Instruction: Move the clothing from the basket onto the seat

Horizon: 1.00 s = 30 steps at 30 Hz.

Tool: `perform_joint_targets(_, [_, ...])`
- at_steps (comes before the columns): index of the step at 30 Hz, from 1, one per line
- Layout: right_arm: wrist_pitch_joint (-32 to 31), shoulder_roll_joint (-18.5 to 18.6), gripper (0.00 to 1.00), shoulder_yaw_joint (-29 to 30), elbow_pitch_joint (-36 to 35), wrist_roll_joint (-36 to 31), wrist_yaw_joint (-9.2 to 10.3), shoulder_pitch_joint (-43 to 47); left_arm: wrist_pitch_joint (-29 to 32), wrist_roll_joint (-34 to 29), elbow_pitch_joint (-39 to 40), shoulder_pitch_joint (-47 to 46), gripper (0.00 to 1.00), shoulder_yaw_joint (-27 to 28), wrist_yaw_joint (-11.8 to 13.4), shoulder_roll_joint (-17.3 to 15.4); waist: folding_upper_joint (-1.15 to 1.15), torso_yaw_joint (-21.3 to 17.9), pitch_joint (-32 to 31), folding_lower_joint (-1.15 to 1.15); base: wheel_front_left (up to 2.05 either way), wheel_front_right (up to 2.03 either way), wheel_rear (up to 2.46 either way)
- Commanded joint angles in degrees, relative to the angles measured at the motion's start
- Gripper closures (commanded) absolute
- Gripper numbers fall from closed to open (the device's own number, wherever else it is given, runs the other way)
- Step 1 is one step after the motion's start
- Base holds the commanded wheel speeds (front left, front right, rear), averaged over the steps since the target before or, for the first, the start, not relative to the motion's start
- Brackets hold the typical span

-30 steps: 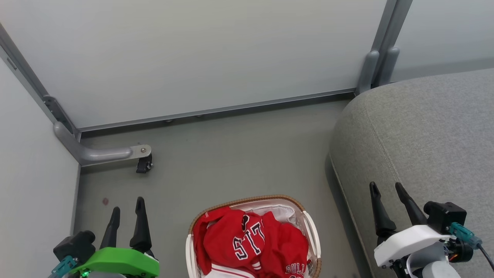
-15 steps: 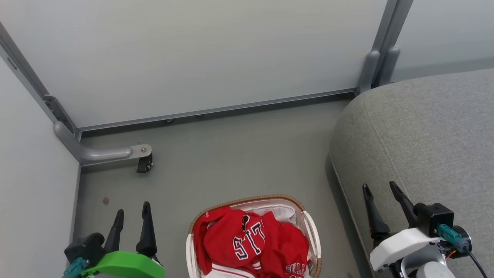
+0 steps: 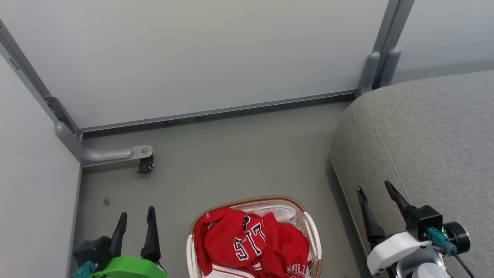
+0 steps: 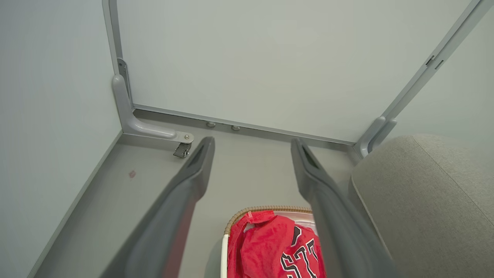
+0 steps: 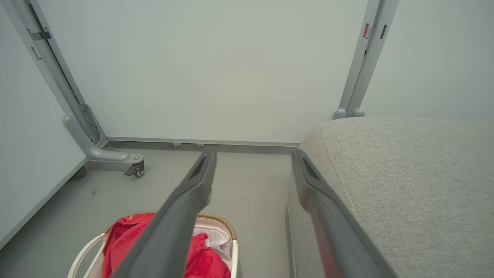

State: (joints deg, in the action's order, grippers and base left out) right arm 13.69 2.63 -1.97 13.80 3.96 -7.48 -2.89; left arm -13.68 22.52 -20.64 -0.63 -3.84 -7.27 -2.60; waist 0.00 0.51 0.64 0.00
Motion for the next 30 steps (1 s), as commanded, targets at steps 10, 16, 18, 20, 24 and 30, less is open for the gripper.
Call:
perform_joint_targets(10, [1.4, 0.4, 0.00, -0.3, -0.2, -5.2, -0.02, 1.1, -1.4, -3.9, -0.6, 1.1, 0.00, -0.3, -0.2, -0.5, 0.00, 0.0, -0.2, 0.00, 0.00, 0.00, 0.00])
perform_joint_targets(16, [1.6, 0.4, 0.00, -0.1, -0.2, -5.8, -0.02, 1.1, -1.5, -4.3, -0.7, 1.2, 0.00, -0.5, -0.2, -0.5, 0.00, 0.0, -0.2, 0.00, 0.00, 0.00, 0.00])
perform_joint_targets(18, [1.6, 0.4, 0.00, -0.1, -0.2, -5.7, -0.02, 1.1, -1.5, -4.3, -0.7, 1.2, 0.00, -0.5, -0.2, -0.5, 0.00, 0.0, -0.2, 0.00, 0.00, 0.00, 0.00])
perform_joint_targets(20, [1.6, 0.4, 0.00, -0.1, -0.2, -5.6, -0.02, 1.0, -1.5, -4.4, -0.7, 1.2, 0.00, -0.5, -0.2, -0.5, 0.00, 0.0, -0.1, 0.00, 0.00, 0.00, 0.00])
perform_joint_targets(24, [1.6, 0.4, 0.00, 0.1, -0.5, -5.4, -0.02, 1.0, -1.5, -4.5, -0.5, 1.2, 0.00, -0.5, -0.2, -0.5, 0.00, -0.1, -0.1, 0.00, 0.00, 0.00, 0.00])
perform_joint_targets(30, [1.6, 0.4, 0.00, 0.4, -1.2, -4.9, -0.02, 0.9, -1.5, -4.3, -0.3, 1.1, 0.00, -0.5, -0.2, -0.5, 0.00, -0.1, 0.0, 0.00, 0.00, 0.00, 0.00])
